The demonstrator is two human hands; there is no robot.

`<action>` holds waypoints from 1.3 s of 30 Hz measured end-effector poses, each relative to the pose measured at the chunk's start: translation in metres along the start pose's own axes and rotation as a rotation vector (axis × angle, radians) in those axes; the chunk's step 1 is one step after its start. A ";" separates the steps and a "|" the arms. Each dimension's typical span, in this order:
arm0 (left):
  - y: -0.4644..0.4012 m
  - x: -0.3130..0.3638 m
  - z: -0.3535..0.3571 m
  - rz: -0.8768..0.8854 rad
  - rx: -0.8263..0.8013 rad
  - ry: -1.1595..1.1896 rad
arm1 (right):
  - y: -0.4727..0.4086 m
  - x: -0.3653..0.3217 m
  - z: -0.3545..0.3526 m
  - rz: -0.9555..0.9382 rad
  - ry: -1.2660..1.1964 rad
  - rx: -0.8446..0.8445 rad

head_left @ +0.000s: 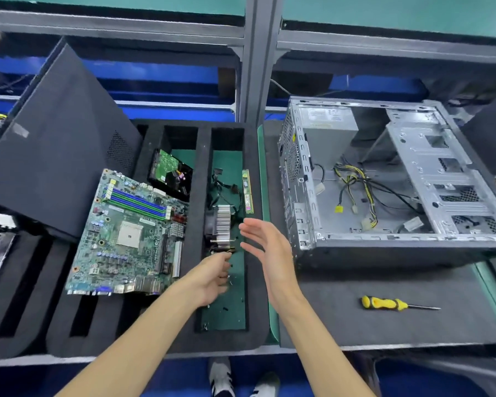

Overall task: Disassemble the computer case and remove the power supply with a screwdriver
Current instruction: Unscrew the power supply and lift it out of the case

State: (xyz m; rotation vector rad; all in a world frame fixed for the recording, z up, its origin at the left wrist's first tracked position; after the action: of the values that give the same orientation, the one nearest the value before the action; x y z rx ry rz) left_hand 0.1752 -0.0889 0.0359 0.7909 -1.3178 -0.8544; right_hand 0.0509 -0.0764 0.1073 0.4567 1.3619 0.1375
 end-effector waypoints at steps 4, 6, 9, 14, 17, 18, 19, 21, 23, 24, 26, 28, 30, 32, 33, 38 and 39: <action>0.007 0.005 0.007 0.073 0.015 -0.045 | 0.009 -0.006 -0.011 -0.007 -0.027 0.022; 0.018 0.018 0.012 0.196 0.081 -0.093 | 0.015 -0.016 -0.017 -0.044 -0.036 0.024; 0.045 0.047 0.029 0.494 0.180 -0.127 | 0.025 -0.035 -0.024 -0.123 -0.043 0.024; 0.104 0.091 0.093 0.936 0.114 -0.130 | 0.043 -0.078 -0.043 -0.278 -0.014 0.029; 0.121 0.100 0.134 0.993 -0.002 -0.169 | 0.051 -0.104 -0.073 -0.360 -0.039 0.097; 0.124 0.101 0.146 1.000 -0.037 -0.188 | 0.052 -0.112 -0.085 -0.384 -0.043 0.125; 0.126 0.101 0.158 1.001 -0.071 -0.208 | 0.053 -0.118 -0.098 -0.405 -0.047 0.153; 0.127 0.100 0.180 0.996 -0.125 -0.250 | 0.053 -0.127 -0.123 -0.426 -0.063 0.204; 0.126 0.100 0.201 1.009 -0.148 -0.304 | 0.051 -0.134 -0.147 -0.430 -0.084 0.254; 0.124 0.100 0.212 1.020 -0.149 -0.333 | 0.049 -0.137 -0.160 -0.431 -0.094 0.282; 0.118 0.099 0.233 1.038 -0.140 -0.394 | 0.043 -0.143 -0.186 -0.433 -0.104 0.334; 0.107 0.100 0.253 1.052 -0.103 -0.476 | 0.036 -0.147 -0.210 -0.439 -0.112 0.363; 0.094 0.102 0.268 1.062 -0.050 -0.507 | 0.025 -0.151 -0.233 -0.438 -0.118 0.368; 0.081 0.102 0.280 1.063 0.017 -0.513 | 0.012 -0.155 -0.254 -0.428 -0.122 0.350; 0.075 0.100 0.285 1.055 0.048 -0.529 | 0.005 -0.155 -0.262 -0.424 -0.112 0.337; 0.052 0.088 0.292 1.007 0.172 -0.592 | -0.031 -0.145 -0.292 -0.379 0.021 0.265; 0.052 0.089 0.292 1.019 0.196 -0.565 | -0.036 -0.141 -0.294 -0.383 0.037 0.245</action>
State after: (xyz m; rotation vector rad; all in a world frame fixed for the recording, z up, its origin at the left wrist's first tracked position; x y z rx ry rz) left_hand -0.1067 -0.1449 0.1508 -0.0722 -2.0352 -0.1040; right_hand -0.2687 -0.0897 0.1821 0.3892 1.4849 -0.3399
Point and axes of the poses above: each hand's wrist, its own y-axis away from the middle knuckle, its own z-axis out of the palm, x = y × z, the point moved 2 cm from there along -y, towards the middle knuckle, and after that the axes turned 3 degrees about y, right-handed, at the moved point
